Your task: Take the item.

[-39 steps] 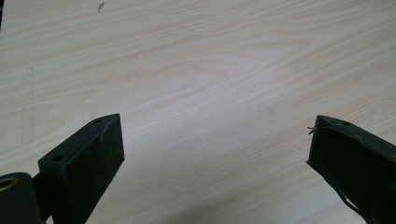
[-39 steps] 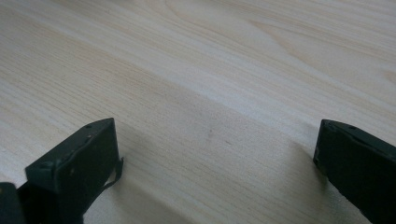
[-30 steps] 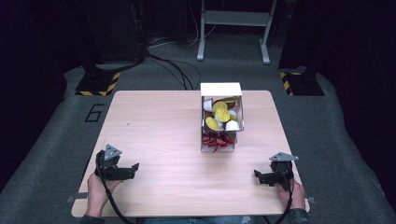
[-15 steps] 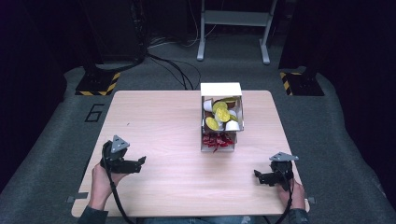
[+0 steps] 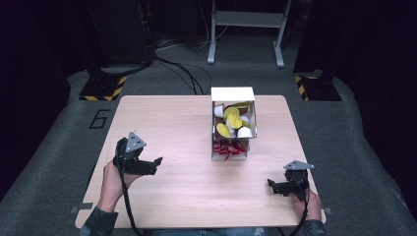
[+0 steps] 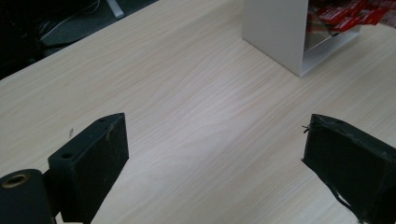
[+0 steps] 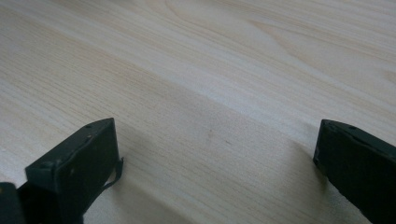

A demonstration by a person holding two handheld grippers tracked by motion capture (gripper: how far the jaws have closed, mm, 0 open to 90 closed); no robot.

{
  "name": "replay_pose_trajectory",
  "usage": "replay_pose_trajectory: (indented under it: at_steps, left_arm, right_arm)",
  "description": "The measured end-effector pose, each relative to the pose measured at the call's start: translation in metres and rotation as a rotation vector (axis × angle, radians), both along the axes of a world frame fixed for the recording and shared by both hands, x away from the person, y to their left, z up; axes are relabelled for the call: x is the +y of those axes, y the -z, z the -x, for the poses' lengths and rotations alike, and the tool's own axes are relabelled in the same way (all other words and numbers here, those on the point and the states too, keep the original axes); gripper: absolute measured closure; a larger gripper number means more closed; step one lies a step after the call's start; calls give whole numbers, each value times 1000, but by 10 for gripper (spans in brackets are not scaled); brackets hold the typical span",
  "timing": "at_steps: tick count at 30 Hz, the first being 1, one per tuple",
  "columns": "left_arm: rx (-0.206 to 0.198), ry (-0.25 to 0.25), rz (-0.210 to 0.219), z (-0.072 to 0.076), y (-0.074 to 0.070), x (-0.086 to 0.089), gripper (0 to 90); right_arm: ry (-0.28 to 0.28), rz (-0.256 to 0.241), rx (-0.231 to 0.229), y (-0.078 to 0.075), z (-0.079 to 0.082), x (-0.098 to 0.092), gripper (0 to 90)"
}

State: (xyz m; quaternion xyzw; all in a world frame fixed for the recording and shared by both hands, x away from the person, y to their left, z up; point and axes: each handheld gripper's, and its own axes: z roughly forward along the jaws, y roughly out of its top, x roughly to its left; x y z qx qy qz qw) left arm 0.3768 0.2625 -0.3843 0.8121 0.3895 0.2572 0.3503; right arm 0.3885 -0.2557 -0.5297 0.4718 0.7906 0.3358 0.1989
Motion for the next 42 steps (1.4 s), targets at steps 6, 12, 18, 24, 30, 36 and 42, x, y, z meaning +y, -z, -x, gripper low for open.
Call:
replay_pose_trajectory:
  at_steps: [6,12,18,24,30,36,42]
  left_arm:
    - [-24,34,-11,-2,-15,-11,66]
    - [-51,68,-12,-6,-29,-22,70]
    - [-67,105,-19,-9,-42,-38,75]
    - [-92,140,-28,-13,-54,-54,73]
    - [-101,173,-37,-20,-62,-69,73]
    - [-112,208,-46,-28,-71,-86,67]
    - [-120,249,-54,-35,-80,-105,67]
  right_arm:
    - [2,0,0,0,0,0,0]
    - [-1,0,0,0,0,0,0]
    - [-2,-7,2,0,0,0,0]
    - [0,1,0,0,0,0,0]
    - [-1,-8,2,0,0,0,0]
    - [-2,-7,2,0,0,0,0]
    - [-1,-8,2,0,0,0,0]
